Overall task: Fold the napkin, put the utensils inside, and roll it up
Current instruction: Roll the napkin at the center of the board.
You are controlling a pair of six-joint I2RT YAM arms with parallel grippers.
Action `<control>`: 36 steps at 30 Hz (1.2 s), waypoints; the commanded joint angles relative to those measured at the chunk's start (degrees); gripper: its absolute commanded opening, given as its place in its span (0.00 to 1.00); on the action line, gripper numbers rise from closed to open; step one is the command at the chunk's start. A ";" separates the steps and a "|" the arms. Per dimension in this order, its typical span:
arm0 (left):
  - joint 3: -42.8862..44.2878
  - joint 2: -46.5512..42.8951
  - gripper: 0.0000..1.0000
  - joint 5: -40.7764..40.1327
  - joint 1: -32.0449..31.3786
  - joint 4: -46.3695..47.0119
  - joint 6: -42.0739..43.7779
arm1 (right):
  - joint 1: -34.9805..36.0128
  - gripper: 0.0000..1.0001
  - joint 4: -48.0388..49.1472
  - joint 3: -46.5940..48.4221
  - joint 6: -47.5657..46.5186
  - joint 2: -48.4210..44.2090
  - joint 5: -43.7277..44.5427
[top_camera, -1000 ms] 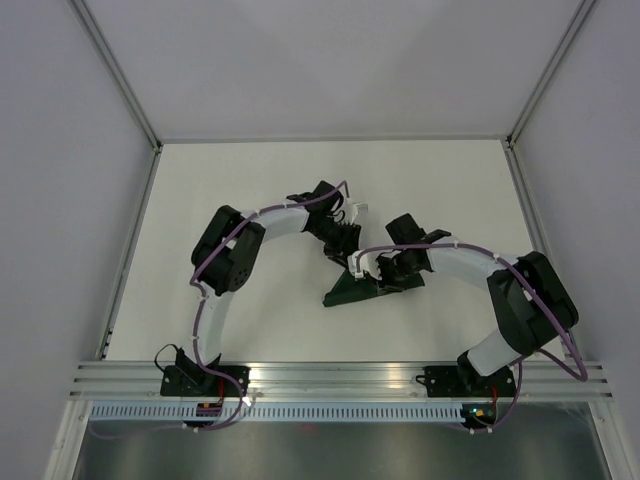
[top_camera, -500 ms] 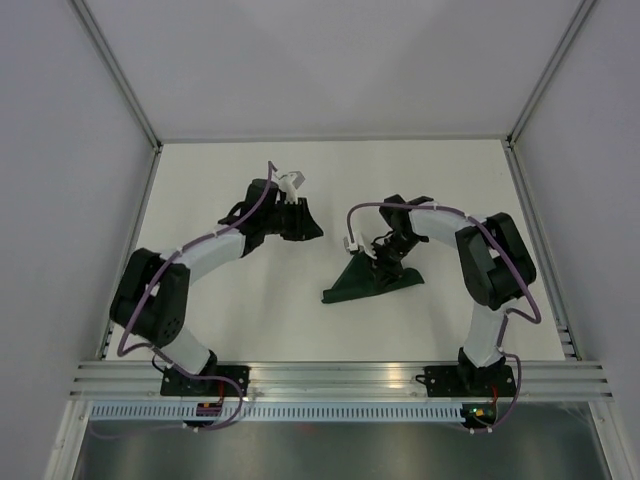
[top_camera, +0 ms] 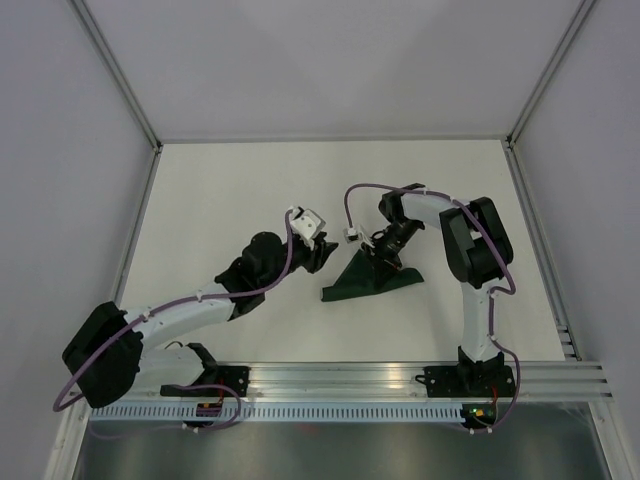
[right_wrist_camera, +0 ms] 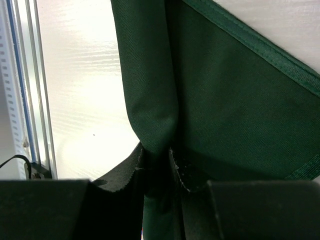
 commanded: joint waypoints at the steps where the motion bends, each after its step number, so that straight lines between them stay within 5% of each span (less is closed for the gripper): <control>1: 0.02 -0.87 0.47 -7.20 -4.12 3.52 14.41 | -0.29 0.18 -0.06 1.60 -2.87 3.90 0.83; 11: 2.21 7.20 0.52 -13.88 -16.88 -0.26 29.90 | -0.73 0.18 -1.20 3.80 -2.17 6.89 0.48; 36: 8.72 31.38 0.61 -7.56 -20.40 5.72 35.10 | -1.35 0.19 -0.94 4.76 -0.94 8.74 1.62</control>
